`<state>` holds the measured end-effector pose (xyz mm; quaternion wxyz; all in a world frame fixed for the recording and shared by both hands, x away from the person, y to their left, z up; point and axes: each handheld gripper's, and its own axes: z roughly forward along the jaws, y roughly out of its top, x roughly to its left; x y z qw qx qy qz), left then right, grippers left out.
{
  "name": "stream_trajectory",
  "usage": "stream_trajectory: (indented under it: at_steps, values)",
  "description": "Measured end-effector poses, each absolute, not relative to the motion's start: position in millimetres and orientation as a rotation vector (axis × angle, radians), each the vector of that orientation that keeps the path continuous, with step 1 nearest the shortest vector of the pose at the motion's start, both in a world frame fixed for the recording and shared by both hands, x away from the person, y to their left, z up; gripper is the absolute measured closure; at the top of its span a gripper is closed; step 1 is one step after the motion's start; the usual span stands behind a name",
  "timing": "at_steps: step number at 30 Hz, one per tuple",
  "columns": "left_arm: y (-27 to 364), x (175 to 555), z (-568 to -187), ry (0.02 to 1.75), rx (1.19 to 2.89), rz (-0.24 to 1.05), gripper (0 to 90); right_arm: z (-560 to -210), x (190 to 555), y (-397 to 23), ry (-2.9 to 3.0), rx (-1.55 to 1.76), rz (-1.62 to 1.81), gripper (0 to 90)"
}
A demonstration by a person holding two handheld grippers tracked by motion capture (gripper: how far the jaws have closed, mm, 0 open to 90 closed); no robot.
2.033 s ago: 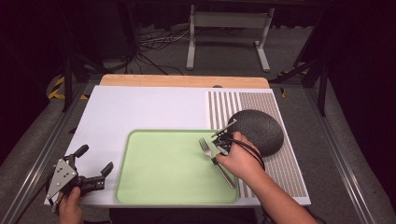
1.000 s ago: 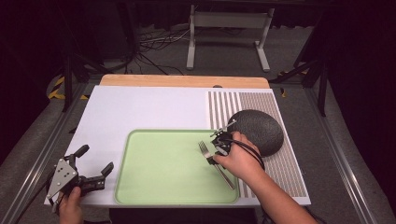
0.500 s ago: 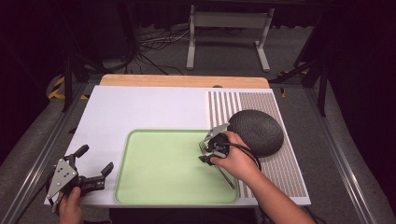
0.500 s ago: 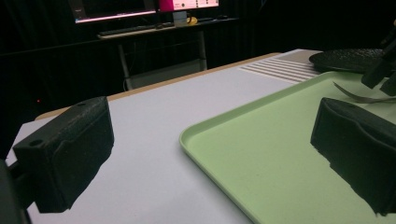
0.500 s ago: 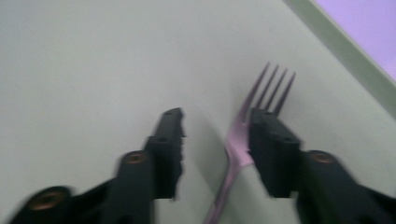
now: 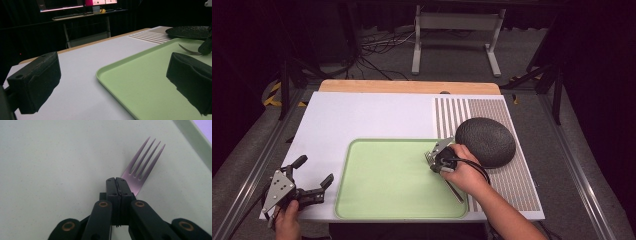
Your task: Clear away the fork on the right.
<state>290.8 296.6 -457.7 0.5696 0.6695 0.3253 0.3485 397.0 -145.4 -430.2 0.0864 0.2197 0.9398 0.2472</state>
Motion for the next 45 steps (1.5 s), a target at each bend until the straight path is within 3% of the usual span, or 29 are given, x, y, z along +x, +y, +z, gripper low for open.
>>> stream_trajectory:
  at_steps: [45]
  values:
    - [297,291,-458,0.773,1.575,0.821,0.1,-429,405,-184,2.678,0.883,0.642,89.8]
